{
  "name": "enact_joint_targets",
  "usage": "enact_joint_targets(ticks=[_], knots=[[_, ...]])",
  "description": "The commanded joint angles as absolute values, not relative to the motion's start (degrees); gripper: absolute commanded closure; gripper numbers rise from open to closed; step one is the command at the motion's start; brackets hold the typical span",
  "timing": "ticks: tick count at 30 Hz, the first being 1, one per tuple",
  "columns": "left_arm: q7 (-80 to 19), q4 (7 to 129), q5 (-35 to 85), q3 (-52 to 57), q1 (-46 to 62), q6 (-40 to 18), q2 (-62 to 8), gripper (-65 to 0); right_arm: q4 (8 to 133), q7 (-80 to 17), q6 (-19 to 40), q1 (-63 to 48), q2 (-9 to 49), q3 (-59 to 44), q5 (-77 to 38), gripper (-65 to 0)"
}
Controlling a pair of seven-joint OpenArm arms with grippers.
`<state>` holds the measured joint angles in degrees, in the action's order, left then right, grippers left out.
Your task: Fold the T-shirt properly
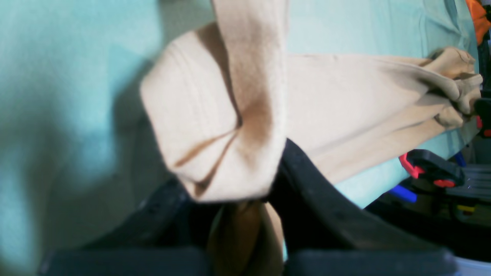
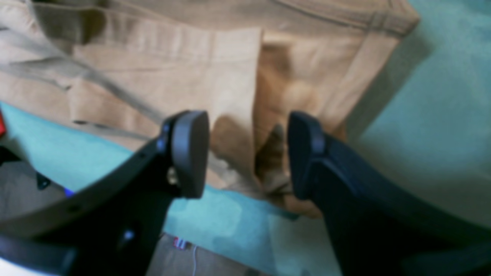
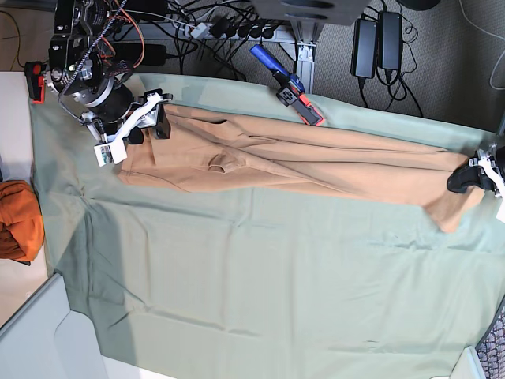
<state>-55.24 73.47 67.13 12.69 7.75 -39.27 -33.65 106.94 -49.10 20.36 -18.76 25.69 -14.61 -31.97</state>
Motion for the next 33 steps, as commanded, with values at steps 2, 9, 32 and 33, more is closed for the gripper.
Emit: enact_joint_targets(ticks=[2,9,32,33], knots=[[-54.0,74.06,67.72,13.1,5.85,-40.0,-35.18,0.0,108.09,-47.99,26.15,-18.61,26.48,-15.29,-32.86,-32.9],[-53.67,74.06,61.45,13.1,0.82,-40.0,-36.25,0.0,108.44,-48.03,26.17,-18.61,26.48,-18.15,-34.74,-32.9],[-54.59,91.35,57.76,8.45,1.32,-40.0,-31.68,0.0,108.44,-46.92,26.2,-18.44,26.48,-20.67,-36.23,-32.9],[-54.59,92.42,56.51,6.74,1.3,-40.0,-31.24,0.0,108.44,-46.92,26.2,-18.44,26.48,-20.67,-36.21,-32.9]])
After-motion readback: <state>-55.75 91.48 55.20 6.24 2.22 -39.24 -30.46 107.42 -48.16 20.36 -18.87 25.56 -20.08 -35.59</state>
